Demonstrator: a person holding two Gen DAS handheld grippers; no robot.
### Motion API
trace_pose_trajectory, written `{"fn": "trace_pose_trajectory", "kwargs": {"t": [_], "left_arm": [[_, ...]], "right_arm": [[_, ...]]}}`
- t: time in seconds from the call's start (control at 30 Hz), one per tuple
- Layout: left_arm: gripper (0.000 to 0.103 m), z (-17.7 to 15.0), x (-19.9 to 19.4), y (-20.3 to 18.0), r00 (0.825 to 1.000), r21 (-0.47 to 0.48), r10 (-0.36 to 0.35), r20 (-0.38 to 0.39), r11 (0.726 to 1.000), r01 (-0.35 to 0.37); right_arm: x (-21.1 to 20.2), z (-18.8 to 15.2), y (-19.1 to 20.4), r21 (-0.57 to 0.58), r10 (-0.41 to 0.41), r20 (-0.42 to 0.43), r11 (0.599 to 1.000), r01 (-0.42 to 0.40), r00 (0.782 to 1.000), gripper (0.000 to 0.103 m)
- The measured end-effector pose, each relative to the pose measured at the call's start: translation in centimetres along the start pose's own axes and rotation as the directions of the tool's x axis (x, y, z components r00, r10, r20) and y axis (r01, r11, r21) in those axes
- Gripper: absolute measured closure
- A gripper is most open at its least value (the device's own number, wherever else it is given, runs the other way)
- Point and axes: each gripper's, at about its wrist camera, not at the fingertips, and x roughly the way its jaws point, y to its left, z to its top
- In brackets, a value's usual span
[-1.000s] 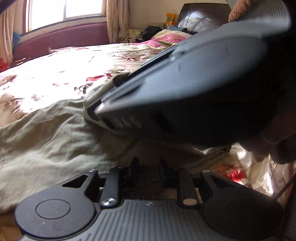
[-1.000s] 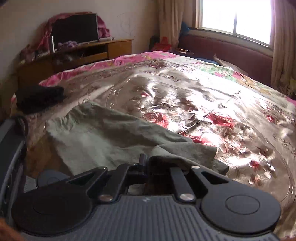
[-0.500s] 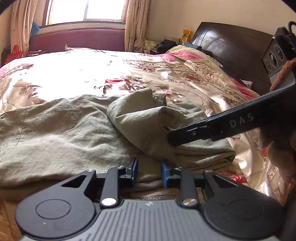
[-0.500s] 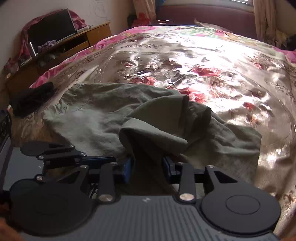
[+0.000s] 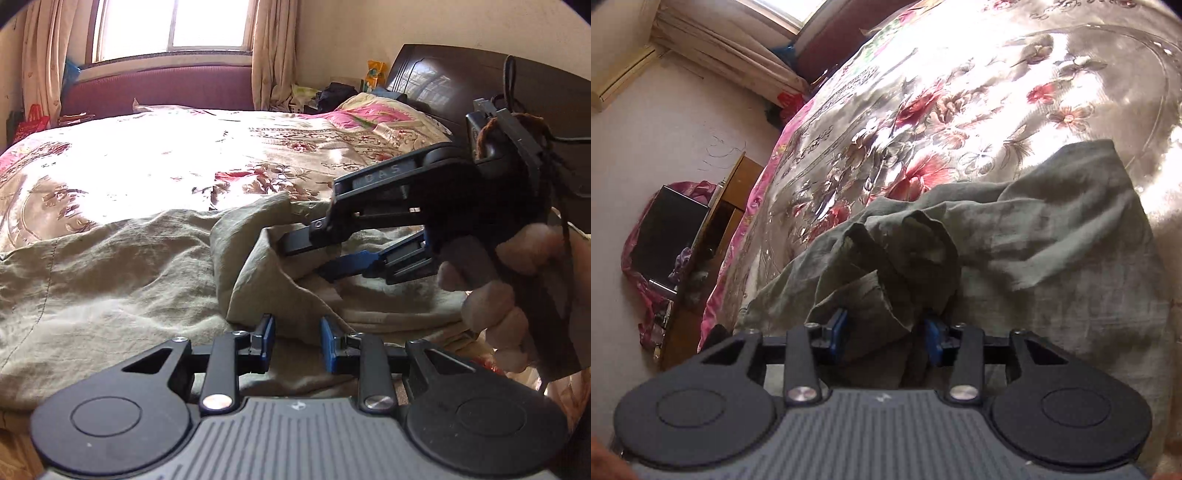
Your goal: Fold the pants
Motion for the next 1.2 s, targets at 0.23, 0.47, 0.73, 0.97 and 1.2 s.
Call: {"fn": "trace_pose_trajectory", "kwargs": {"t": [0.23,0.47,0.73,0.97,1.2], "left_arm": [[0.061,-0.1,-0.1,1.7,0.998,-0.113,-0.001,0.062,0.994,0.008],[0.061,-1.5,-2.7,3.9,0.992,-0.181,0.079,0.095,0.982,-0.061],[0.061,-2.4,-4.4,3.9,0.986,-0.183,0.116,0.121,0.979,-0.093],[0.057,-2.4,-5.1,4.3,0.978,-0.172,0.157,0.136,0.976,-0.132],[0.056,-2.4,-7.0,5.7,0.956,-0.202,0.241,0.17,0.958,-0.206]], "right_arm": [[1.6,0.6,5.7,-0.167,0.044,-0.052,0.985,-0.052,0.998,0.09],[7.1,-2.7,15.2,-0.596,-0.08,-0.172,0.802,-0.039,0.982,0.08],[5.7,-1.3,18.0,-0.706,-0.106,-0.09,0.708,0.011,0.99,0.072],[2.9,-1.3,15.3,-0.746,-0.191,-0.072,0.661,0.074,0.979,0.066],[6.5,-4.7,14.3,-0.794,-0.26,-0.097,0.602,0.083,0.961,0.066]]}}
